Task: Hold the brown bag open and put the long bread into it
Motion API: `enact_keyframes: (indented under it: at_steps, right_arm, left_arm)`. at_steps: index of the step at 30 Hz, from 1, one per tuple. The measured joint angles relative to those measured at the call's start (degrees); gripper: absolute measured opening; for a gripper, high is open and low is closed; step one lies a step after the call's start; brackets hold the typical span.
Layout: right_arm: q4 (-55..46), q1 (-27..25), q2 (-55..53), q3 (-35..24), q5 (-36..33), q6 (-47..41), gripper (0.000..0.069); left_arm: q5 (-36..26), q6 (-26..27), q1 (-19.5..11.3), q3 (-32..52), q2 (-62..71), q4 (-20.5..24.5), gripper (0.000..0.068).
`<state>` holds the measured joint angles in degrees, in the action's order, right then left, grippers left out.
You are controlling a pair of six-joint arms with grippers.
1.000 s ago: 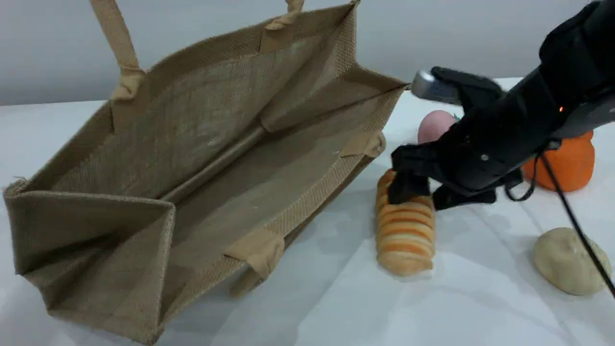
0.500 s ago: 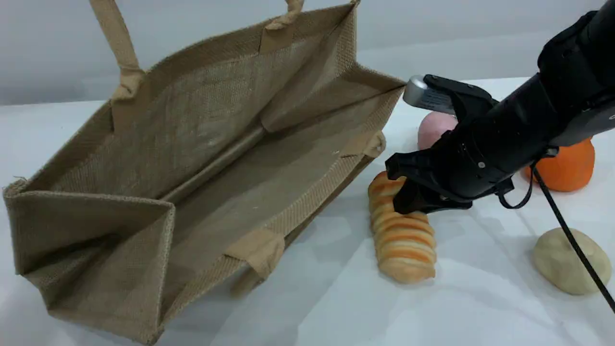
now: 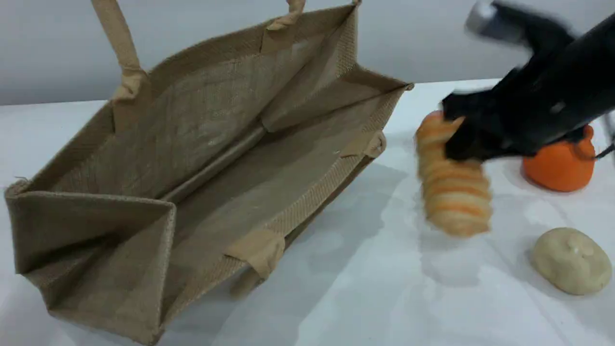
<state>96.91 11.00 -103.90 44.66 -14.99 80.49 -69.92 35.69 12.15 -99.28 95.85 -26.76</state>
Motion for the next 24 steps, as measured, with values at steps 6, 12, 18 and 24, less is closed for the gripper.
enact_keyframes:
  at_steps: [6,12,18,24]
  right_arm:
    - [-3.3,-1.3,13.1,-4.6,-1.2,-3.0,0.0065]
    - [-6.8,-1.3,24.1,-5.5,-8.5,-8.0,0.0065]
    - [-5.9,-0.4,22.4,-5.4,-15.6,-8.5,0.0064]
    - [-2.2,5.6,18.4,-5.4,-16.7,-8.1,0.0063]
  left_arm:
    - [0.2,2.4,2.1,-0.2,1.5,-4.5,0.0086]
    - [0.4,2.4,5.2,-0.3,2.0,-1.5,0.0086]
    - [-0.1,1.8,5.2,-1.9,2.0,-3.0,0.0086]
    - [0.0,1.2,5.2,-3.8,2.0,-3.7,0.0086]
